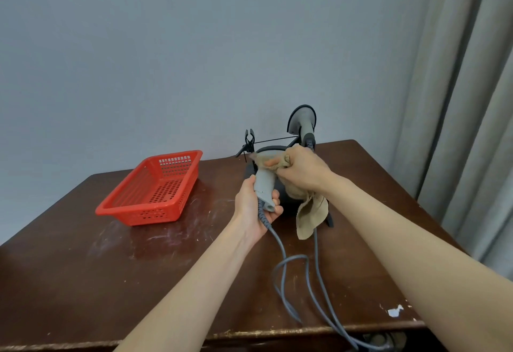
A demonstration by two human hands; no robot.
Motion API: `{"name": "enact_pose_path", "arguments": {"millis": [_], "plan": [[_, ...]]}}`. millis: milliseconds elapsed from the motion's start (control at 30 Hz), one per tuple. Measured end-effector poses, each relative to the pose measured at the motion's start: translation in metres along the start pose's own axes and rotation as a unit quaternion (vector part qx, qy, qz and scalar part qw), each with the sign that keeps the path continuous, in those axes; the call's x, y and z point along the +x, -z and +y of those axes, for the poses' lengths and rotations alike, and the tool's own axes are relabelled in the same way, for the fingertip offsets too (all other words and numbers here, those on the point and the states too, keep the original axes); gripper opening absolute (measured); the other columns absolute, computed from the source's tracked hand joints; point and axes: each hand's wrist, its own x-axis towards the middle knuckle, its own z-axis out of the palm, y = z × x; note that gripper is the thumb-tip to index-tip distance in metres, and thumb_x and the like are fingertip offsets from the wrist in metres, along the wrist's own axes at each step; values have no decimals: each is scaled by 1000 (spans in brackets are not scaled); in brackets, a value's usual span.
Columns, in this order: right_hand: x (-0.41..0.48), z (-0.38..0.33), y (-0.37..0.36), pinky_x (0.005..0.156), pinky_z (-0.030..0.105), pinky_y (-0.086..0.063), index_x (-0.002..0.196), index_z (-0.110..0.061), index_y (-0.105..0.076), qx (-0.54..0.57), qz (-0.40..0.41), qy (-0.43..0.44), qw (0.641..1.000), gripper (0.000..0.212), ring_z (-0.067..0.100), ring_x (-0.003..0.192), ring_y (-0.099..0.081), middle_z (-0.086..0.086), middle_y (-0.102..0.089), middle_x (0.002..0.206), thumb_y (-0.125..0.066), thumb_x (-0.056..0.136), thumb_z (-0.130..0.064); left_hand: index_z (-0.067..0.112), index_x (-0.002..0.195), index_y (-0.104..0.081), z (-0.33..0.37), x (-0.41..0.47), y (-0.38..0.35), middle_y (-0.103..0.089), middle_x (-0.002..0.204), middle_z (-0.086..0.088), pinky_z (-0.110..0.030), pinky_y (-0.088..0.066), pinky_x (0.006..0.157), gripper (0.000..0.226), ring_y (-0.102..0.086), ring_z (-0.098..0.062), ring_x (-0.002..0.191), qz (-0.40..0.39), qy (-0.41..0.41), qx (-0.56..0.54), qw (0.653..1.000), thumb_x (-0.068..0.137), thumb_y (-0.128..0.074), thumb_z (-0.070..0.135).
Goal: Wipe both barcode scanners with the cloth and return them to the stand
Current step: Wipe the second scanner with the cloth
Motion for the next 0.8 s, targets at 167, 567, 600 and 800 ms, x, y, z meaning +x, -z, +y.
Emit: {"name": "enact_pose_path", "arguments": {"millis": [167, 567, 600, 800], "plan": [[-17, -9, 1, 88, 20, -52, 82, -7, -77, 138, -139, 52, 979, 17, 1, 91, -67, -11, -74, 89, -61, 85, -5, 9, 77, -55, 2, -1, 0, -47, 50, -5, -16, -33, 34, 41, -43, -12, 37, 3, -12, -5, 1000, 99, -34, 37], [-7, -20, 10, 79, 35, -49, 107, -24, -70, -16, 135, 43, 990, 31, 18, 93, -56, -4, -60, 100, -51, 86, -10, 8, 108, -46, 6, -7, -4, -45, 64, -5, -24, -33, 40, 19, -40, -13, 49, -14, -128, 197, 972, 90, -52, 9], [-7, -21, 8, 81, 34, -48, 107, -25, -70, -4, 108, 46, 993, 34, 15, 94, -54, -7, -58, 102, -49, 87, -8, 9, 109, -45, 4, -9, -5, -45, 65, -5, -25, -33, 42, 22, -41, -13, 50, -16, -143, 231, 962, 88, -52, 5], [-16, -38, 13, 79, 30, -51, 76, -8, -74, 43, -80, 86, 992, 26, 3, 82, -60, -20, -60, 82, -49, 78, 1, 14, 84, -48, -2, -11, -6, -38, 63, -3, -21, -30, 40, 22, -33, -12, 52, -9, -193, 298, 935, 85, -46, -8]]}}
